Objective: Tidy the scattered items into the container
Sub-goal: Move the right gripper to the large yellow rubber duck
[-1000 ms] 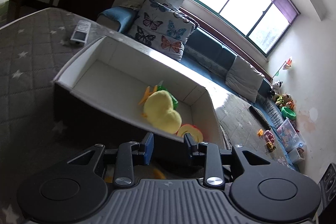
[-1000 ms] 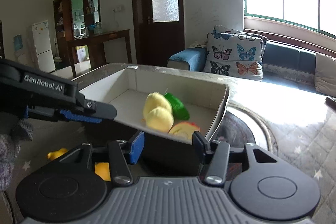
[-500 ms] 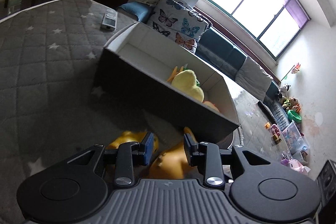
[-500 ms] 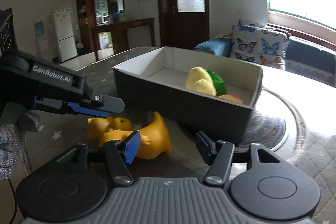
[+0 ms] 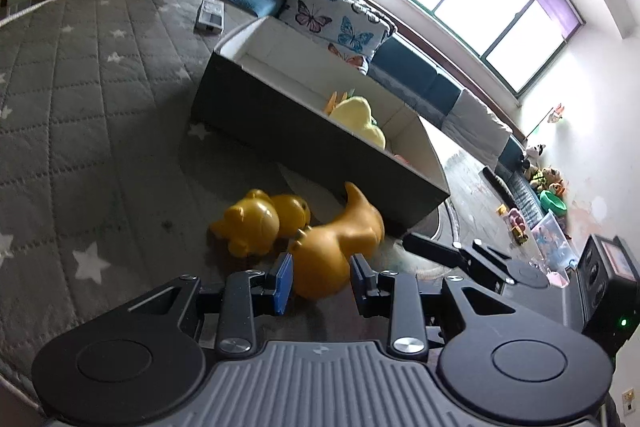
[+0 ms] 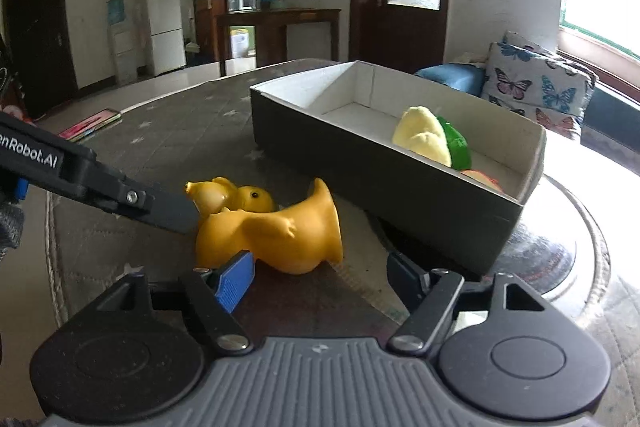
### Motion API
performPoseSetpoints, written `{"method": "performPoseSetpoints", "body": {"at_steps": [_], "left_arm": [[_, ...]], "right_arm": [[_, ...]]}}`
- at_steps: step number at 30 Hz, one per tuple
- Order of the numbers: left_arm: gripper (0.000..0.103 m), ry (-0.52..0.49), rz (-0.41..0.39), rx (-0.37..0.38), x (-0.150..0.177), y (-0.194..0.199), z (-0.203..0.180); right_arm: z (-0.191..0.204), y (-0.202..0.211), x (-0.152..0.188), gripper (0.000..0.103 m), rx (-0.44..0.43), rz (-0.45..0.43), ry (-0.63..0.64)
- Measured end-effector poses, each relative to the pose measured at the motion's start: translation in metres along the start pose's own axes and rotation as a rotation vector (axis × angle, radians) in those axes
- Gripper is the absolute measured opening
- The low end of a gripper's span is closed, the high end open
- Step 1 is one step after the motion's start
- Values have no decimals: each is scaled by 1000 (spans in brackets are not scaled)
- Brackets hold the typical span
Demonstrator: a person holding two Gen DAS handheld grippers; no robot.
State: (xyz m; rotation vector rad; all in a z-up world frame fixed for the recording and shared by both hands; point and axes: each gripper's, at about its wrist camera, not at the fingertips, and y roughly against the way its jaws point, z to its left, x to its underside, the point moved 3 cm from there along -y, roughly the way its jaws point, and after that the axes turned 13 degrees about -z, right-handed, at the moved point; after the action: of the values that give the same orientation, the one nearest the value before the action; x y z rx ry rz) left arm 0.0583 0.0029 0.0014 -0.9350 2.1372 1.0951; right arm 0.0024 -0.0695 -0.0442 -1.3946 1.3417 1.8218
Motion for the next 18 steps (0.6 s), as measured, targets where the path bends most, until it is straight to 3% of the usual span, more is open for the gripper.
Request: {"method": "performPoseSetpoints", "body": {"at_steps": [18], "left_arm": [[33,21,19,-37,7,-7,10]], "right_arm": [[23,7,6,74,-144,-38,113]]}}
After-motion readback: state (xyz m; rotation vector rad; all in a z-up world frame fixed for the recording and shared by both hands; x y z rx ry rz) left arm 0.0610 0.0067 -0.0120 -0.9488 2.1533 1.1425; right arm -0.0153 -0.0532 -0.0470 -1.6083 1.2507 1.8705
